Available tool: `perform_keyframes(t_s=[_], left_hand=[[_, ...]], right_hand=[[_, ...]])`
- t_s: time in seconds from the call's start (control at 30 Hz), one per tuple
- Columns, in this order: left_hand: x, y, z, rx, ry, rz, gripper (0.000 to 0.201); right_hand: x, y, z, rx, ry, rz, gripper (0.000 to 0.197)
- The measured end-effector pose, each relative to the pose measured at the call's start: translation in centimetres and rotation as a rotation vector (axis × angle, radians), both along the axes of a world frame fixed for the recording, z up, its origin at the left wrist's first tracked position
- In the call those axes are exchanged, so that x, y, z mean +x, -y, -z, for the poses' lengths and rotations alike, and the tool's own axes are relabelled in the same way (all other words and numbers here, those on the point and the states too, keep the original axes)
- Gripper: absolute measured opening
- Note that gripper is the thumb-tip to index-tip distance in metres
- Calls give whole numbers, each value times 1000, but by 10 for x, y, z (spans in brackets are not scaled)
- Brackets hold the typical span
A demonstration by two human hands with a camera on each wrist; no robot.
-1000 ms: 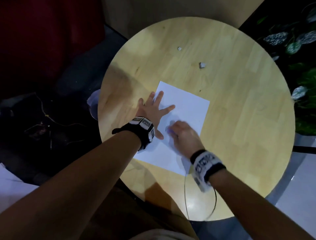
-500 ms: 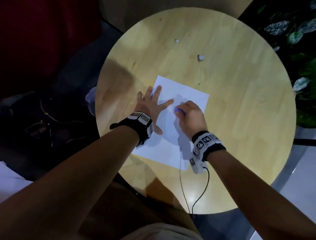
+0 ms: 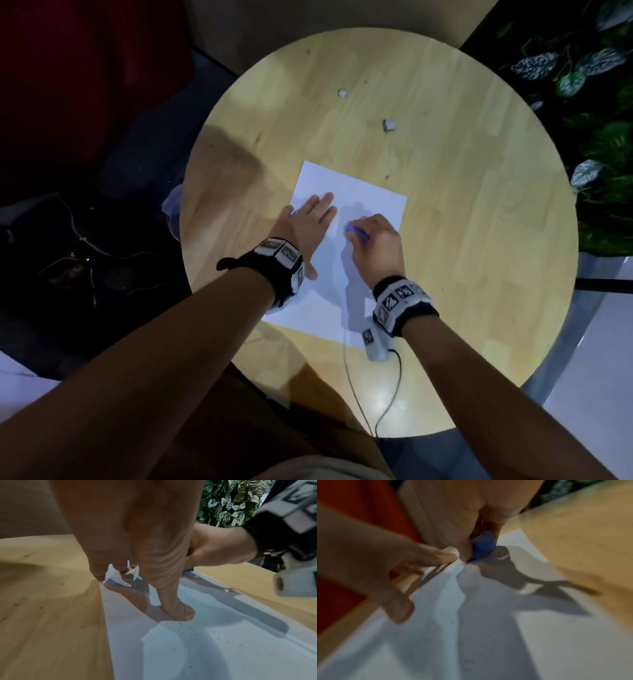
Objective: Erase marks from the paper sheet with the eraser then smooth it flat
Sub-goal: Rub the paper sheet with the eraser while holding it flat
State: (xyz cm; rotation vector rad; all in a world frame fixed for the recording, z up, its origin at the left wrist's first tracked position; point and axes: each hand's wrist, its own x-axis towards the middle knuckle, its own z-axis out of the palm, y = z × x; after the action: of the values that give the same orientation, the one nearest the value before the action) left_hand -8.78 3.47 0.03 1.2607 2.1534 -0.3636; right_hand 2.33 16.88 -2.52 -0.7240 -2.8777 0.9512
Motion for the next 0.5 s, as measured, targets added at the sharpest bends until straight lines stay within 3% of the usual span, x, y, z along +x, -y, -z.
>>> perform_keyframes(t_s=[0.07, 0.2, 0.3, 0.5], left_hand=[[1, -4, 0, -13, -13, 8, 139], [-6, -1, 2, 7, 19, 15, 151], [-10, 7, 6, 10, 29, 41, 166], [-7, 17, 6, 77, 73, 41, 160]], right_hand=[[4, 12, -4, -22, -3, 39, 9], [49, 49, -21, -130, 38, -229, 14], [41, 36, -21, -130, 69, -349, 11], [0, 25, 0, -62, 44, -82, 14]])
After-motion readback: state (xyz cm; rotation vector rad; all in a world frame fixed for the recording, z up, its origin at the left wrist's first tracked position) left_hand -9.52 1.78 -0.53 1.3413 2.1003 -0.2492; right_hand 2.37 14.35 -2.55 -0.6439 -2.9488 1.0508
